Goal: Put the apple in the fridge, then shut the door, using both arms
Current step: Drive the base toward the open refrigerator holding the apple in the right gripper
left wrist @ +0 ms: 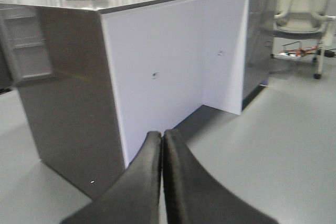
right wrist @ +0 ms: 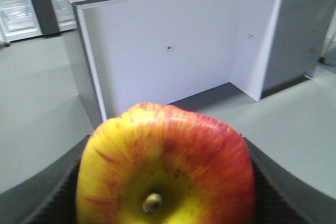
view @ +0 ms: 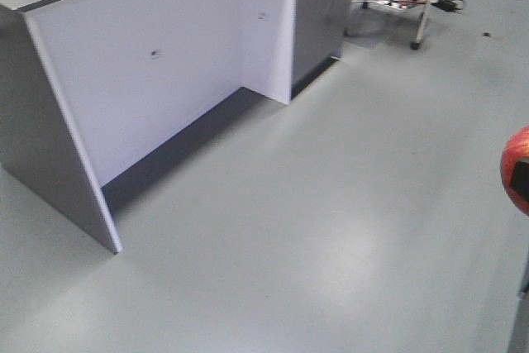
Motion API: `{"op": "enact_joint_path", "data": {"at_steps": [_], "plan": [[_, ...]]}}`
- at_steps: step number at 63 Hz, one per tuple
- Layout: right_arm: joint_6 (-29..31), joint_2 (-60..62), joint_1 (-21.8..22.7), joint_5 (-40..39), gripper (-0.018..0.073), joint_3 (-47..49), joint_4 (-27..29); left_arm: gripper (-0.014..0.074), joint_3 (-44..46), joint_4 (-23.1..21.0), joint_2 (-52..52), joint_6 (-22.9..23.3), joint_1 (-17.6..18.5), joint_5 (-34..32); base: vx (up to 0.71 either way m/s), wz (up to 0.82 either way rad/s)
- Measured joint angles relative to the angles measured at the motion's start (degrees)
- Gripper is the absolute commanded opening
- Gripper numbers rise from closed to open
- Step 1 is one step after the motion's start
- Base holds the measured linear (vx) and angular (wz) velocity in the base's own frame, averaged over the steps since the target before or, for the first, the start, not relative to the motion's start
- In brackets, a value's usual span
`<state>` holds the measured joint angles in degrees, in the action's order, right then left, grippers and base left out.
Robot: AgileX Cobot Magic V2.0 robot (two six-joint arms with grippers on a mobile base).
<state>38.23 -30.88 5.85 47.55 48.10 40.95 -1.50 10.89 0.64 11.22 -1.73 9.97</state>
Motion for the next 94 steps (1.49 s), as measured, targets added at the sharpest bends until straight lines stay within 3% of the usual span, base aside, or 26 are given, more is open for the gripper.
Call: {"op": "enact_joint_path", "data": {"at_steps": [94], "plan": [[0.0, 0.0, 0.0, 0.0, -0.0006, 0.0, 0.0, -0.0006, 0.0, 0.0, 0.0, 0.0, 0.0, 0.0, 0.05, 0.48]]}}
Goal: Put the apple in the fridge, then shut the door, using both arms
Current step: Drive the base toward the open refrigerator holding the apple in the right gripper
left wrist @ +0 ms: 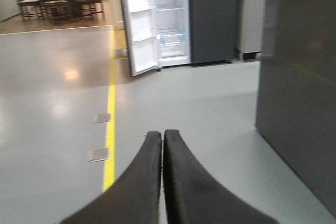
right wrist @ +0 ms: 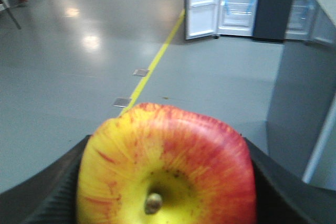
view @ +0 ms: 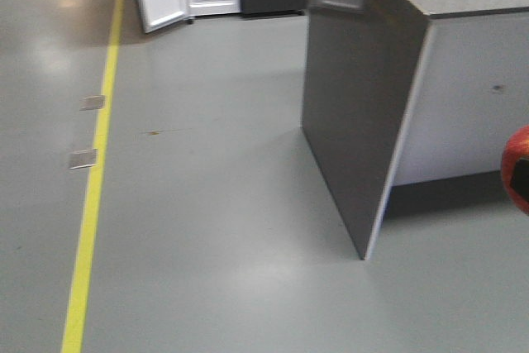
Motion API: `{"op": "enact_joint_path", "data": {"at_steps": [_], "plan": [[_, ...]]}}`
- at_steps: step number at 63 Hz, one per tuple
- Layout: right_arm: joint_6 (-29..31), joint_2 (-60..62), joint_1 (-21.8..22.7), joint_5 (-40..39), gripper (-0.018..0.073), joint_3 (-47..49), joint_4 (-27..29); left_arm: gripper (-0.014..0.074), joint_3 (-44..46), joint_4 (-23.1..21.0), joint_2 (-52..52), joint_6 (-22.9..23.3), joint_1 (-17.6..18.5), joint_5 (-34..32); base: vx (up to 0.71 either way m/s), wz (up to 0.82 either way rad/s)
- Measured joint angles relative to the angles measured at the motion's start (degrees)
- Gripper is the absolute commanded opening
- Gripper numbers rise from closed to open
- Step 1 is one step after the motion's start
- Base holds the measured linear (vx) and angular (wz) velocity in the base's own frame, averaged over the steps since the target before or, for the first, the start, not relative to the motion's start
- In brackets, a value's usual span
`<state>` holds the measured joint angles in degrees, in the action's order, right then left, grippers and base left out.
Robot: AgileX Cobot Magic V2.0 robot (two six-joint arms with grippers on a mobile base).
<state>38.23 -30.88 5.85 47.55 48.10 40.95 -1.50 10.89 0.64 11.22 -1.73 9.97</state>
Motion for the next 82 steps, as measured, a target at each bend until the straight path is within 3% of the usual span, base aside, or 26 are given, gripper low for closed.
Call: {"op": "enact_joint_path", "data": {"at_steps": [44, 54, 82], "plan": [[0.0, 0.0, 0.0, 0.0, -0.0006, 0.0, 0.0, -0.0006, 0.0, 0.0, 0.0, 0.0, 0.7, 0.0, 0.15, 0.51], [0.0, 0.0, 0.0, 0.0, -0.0006, 0.0, 0.0, -0.0006, 0.0, 0.0, 0.0, 0.0, 2.6, 0.0, 0.18, 0.23], [0.0, 0.0, 0.0, 0.0, -0.0006, 0.0, 0.0, -0.0006, 0.0, 0.0, 0.0, 0.0, 2.7, 0.0, 0.21, 0.04]]}}
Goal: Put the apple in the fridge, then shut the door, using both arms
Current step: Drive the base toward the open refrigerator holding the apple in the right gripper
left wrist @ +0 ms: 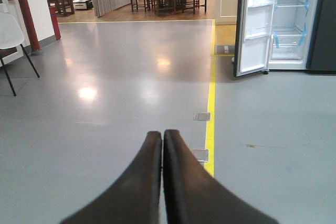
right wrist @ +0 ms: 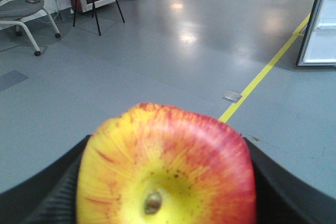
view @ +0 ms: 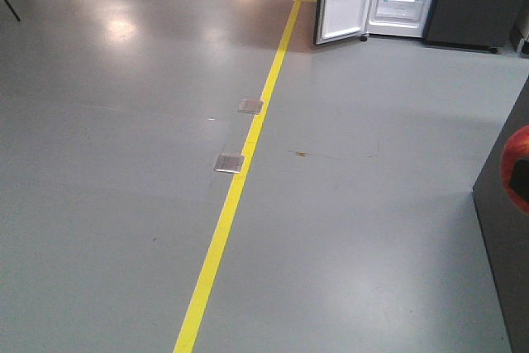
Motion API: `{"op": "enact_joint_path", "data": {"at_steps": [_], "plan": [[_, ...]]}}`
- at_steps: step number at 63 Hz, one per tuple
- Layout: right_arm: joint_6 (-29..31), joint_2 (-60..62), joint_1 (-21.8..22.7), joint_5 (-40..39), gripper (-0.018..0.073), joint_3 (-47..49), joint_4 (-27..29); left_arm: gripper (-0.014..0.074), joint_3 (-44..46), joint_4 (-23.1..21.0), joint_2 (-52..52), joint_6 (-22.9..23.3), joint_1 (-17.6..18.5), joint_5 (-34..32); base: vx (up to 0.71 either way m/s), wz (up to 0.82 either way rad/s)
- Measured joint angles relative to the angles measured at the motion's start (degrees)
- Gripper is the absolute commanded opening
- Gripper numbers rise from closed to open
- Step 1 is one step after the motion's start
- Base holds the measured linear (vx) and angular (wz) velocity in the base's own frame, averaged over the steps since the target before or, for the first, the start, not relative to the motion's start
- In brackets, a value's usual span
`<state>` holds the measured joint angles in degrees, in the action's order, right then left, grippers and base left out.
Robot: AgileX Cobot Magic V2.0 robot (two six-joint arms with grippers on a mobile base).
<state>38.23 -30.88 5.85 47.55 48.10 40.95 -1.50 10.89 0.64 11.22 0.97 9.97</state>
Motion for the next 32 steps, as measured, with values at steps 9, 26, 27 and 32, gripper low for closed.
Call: {"op": "enact_joint_path", "data": {"at_steps": [9, 26, 27, 32], "plan": [[0.0, 0.0, 0.0, 0.0, -0.0006, 0.0, 0.0, -0.0006, 0.0, 0.0, 0.0, 0.0, 0.0, 0.0, 0.24, -0.12], [0.0, 0.0, 0.0, 0.0, -0.0006, 0.0, 0.0, -0.0006, 0.0, 0.0, 0.0, 0.0, 0.0, 0.0, 0.26, -0.16], [0.0, 0.0, 0.0, 0.0, -0.0006, 0.0, 0.0, -0.0006, 0.0, 0.0, 0.0, 0.0, 0.0, 0.0, 0.27, -0.15], [0.0, 0.0, 0.0, 0.0, -0.0006, 0.0, 0.0, -0.0006, 0.0, 0.0, 0.0, 0.0, 0.0, 0.0, 0.28, -0.15]]}}
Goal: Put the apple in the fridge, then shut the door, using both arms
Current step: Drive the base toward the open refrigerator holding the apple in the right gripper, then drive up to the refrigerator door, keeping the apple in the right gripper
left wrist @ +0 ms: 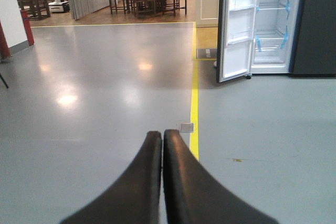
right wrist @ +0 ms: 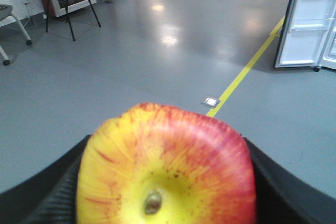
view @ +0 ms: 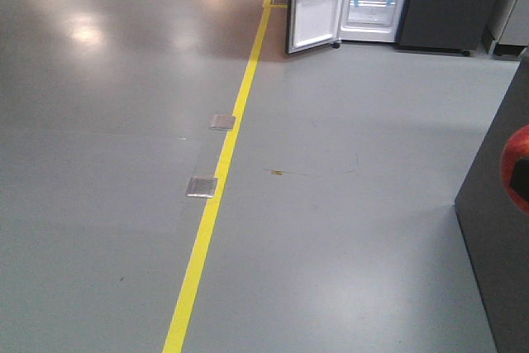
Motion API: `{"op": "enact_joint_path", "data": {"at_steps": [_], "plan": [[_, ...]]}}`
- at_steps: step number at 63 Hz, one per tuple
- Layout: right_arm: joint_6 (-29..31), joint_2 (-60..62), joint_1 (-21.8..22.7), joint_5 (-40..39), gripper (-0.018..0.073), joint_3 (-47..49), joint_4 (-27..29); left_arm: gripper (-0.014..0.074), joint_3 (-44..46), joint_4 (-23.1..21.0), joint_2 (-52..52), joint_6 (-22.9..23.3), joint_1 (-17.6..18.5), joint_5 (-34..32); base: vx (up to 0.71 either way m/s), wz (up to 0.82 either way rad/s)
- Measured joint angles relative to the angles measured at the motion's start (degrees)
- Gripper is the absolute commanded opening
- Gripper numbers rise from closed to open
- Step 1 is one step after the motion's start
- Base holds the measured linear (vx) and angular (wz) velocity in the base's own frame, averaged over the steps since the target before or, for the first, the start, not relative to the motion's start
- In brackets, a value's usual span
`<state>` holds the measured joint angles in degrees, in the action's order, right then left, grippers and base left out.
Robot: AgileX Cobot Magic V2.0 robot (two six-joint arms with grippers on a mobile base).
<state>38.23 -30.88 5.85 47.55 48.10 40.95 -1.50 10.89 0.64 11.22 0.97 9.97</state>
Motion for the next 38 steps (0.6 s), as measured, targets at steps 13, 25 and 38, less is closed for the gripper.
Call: {"op": "enact_joint_path", "data": {"at_steps": [13, 25, 38], "plan": [[0.0, 0.0, 0.0, 0.0, -0.0006, 0.0, 0.0, -0.0006, 0.0, 0.0, 0.0, 0.0, 0.0, 0.0, 0.28, -0.13], [0.0, 0.0, 0.0, 0.0, -0.0006, 0.0, 0.0, -0.0006, 0.0, 0.0, 0.0, 0.0, 0.0, 0.0, 0.28, -0.11], [0.0, 0.0, 0.0, 0.0, -0.0006, 0.0, 0.0, -0.0006, 0.0, 0.0, 0.0, 0.0, 0.0, 0.0, 0.30, -0.07]]}}
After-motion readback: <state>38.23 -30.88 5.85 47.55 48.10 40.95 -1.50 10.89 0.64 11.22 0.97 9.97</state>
